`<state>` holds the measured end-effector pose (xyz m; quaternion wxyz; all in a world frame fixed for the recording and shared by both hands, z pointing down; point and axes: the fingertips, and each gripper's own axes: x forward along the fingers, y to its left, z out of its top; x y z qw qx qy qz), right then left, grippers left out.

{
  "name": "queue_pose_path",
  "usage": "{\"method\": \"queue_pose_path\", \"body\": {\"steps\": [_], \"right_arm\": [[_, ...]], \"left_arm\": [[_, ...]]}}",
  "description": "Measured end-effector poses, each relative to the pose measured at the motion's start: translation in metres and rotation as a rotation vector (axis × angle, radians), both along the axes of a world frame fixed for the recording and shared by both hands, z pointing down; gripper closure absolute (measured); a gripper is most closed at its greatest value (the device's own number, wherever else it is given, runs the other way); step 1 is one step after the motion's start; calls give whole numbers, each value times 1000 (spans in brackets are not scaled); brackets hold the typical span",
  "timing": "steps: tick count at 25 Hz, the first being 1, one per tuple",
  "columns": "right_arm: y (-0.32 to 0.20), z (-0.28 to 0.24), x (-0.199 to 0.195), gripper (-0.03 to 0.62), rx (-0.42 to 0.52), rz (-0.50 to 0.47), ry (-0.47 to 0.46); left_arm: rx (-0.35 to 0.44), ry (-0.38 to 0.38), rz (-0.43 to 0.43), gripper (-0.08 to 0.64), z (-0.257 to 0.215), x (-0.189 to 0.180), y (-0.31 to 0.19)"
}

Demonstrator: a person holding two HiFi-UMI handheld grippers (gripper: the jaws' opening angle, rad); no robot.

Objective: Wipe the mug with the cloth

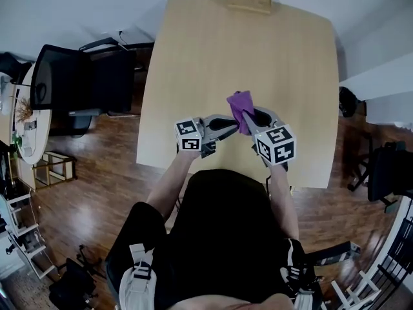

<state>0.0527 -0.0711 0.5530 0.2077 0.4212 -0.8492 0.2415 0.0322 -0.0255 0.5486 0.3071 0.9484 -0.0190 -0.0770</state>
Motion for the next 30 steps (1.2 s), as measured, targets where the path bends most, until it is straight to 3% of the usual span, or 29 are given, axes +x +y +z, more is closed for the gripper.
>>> {"method": "queue_pose_path", "body": {"steps": [3, 5, 8, 10, 13, 15, 17, 20, 22, 24, 26, 28, 30], "right_arm": [[-9, 38, 68, 529, -66, 166, 92], [-6, 38, 99, 529, -67, 263, 79], [-6, -7, 75, 529, 44, 225, 3], [-3, -30, 26, 529, 86, 107, -63], [6, -20, -22, 529, 73, -33, 32], [5, -5, -20, 531, 47, -34, 73], [0, 4, -3, 531, 21, 8, 51], [-10, 26, 42, 531, -26, 124, 64], [-12, 38, 80, 529, -33, 232, 104], [-11, 25, 98, 529, 23, 295, 102], [-10, -9, 80, 529, 118, 266, 16], [-7, -42, 40, 529, 185, 178, -115], [0, -55, 1, 529, 213, 85, -167]], "left_arm": [[-163, 30, -65, 515, 6, -12, -12], [-310, 54, -97, 517, 18, -18, -19], [-436, 68, -128, 514, 29, -23, -27], [-449, 70, -132, 514, 29, -18, -30], [-371, 79, -91, 514, 26, -3, -24], [-332, 69, -68, 518, 17, 1, -20], [-340, 61, -66, 512, 8, 0, -19], [-423, 94, -110, 508, 12, -10, -25], [-534, 151, -158, 513, 23, -19, -33], [-651, 222, -190, 517, 29, -26, -40], [-726, 254, -222, 512, 31, -30, -48], [-779, 284, -253, 514, 30, -32, -56], [-806, 315, -265, 512, 24, -28, -61]]}}
